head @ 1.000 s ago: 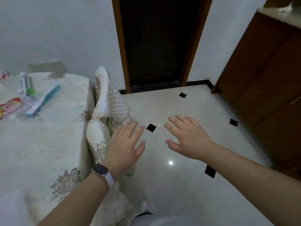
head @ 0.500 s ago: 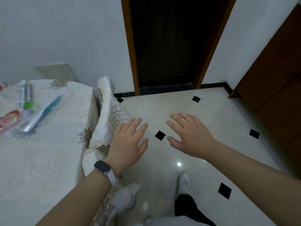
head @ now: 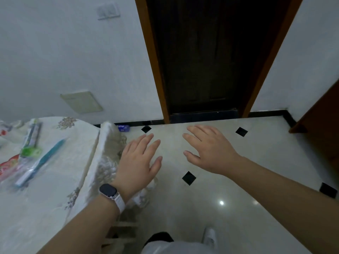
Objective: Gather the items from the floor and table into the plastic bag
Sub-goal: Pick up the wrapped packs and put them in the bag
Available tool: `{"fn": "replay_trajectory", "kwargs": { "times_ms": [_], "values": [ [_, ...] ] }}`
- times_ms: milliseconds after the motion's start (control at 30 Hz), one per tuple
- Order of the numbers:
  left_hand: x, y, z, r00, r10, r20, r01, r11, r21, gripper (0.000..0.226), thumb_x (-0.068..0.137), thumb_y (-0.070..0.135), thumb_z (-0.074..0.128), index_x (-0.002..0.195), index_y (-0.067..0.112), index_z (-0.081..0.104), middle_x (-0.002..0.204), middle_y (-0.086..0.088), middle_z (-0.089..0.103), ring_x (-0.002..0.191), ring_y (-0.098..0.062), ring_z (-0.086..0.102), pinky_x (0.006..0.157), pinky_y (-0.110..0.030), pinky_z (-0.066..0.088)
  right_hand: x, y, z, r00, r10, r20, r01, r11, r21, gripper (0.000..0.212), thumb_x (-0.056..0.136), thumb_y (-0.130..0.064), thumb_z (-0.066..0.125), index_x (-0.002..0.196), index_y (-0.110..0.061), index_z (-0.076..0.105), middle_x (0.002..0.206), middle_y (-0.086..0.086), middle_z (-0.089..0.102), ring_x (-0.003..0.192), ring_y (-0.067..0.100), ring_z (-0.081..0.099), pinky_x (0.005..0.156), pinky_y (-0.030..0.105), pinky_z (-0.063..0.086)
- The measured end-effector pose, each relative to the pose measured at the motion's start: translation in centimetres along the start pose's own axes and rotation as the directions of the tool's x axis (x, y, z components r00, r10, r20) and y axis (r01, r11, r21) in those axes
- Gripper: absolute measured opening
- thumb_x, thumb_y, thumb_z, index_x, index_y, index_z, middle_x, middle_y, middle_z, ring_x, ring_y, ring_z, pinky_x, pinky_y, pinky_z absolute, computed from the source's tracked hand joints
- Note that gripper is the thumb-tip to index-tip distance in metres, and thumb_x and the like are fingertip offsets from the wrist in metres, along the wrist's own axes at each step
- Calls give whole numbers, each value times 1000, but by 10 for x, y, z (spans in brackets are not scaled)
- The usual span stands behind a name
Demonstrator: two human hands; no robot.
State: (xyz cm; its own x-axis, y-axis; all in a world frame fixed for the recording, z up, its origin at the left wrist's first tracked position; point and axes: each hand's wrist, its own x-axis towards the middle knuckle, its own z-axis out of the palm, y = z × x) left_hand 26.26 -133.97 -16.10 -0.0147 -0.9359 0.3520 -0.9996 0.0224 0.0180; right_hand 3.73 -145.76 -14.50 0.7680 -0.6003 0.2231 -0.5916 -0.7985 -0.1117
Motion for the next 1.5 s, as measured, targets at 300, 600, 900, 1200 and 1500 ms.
{"fn": "replay_trajectory", "kwargs": {
  "times_ms": [300,600,900,1200,1500],
  "values": [
    [71,-44,38,999,-51,-14,51,999,3,43,89,37,59,124,12,63,135,-13,58,125,-33,53,102,-48,43,93,51,21,997,-69,39,68,997,18,53,92,-53,41,131,-21,56,136,3,56,126,23,49,105,39,39],
    [176,-144,96,984,-157,-85,150,985,-84,42,89,36,58,123,12,63,136,-13,57,127,-32,52,102,-49,44,252,80,54,991,-76,113,79,997,-26,55,94,-56,38,138,-24,51,145,0,48,135,20,42,111,39,29],
    [266,-262,113,973,-205,-107,200,978,-53,44,89,36,61,128,15,60,136,-11,57,128,-31,51,104,-51,42,418,86,71,979,-190,70,195,979,-64,53,94,-53,45,136,-23,54,143,1,50,133,21,42,111,37,31],
    [314,-338,142,951,-296,-85,300,954,29,43,88,35,62,126,15,63,132,-9,61,124,-31,53,104,-47,40,539,103,123,934,-354,41,353,935,34,53,92,-51,44,129,-16,59,138,7,54,127,27,48,105,42,37],
    [391,-412,155,835,-533,-134,549,823,147,44,89,39,57,125,16,63,130,-6,62,122,-29,55,102,-42,40,697,124,172,822,-561,-93,569,809,149,51,89,-48,45,120,-13,65,129,9,60,117,31,54,99,40,38]
  ]
}}
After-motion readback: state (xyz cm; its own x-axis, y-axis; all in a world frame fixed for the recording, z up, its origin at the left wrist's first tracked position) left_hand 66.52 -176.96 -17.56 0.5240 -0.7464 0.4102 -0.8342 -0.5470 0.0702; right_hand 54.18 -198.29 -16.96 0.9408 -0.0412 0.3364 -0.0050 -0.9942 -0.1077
